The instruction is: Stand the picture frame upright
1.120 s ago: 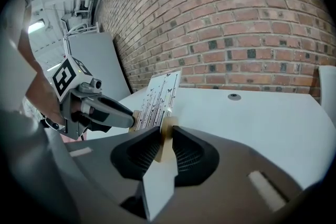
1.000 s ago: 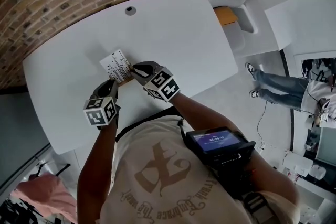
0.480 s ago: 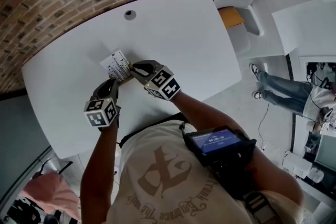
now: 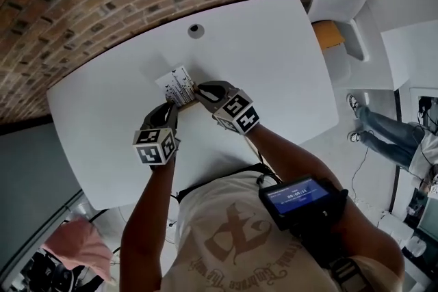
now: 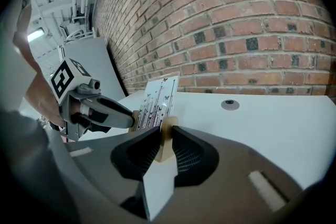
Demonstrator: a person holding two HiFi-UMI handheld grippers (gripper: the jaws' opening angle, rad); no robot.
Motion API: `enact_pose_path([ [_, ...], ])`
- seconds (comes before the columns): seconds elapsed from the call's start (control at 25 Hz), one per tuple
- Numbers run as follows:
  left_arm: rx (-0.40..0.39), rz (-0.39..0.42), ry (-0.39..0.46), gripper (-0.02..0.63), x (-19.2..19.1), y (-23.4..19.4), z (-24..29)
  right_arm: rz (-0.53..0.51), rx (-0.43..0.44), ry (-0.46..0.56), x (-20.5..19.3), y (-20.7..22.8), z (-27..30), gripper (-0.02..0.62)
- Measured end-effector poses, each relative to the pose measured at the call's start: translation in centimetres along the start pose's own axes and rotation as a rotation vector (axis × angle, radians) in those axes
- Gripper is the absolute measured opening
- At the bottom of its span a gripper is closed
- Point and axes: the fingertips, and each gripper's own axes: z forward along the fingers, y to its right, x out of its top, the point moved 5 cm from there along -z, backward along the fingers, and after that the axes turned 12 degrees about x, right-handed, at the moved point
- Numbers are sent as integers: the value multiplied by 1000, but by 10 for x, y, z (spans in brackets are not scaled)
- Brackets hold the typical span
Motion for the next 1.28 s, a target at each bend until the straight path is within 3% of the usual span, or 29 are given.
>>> enact_pose_path([
  [0.52, 59, 57, 31, 69, 40, -37, 48, -24, -4, 33, 29, 53, 41, 81],
  [1.28, 135, 176, 106, 71, 114, -79, 127, -106, -82, 82, 80, 141, 92, 78],
])
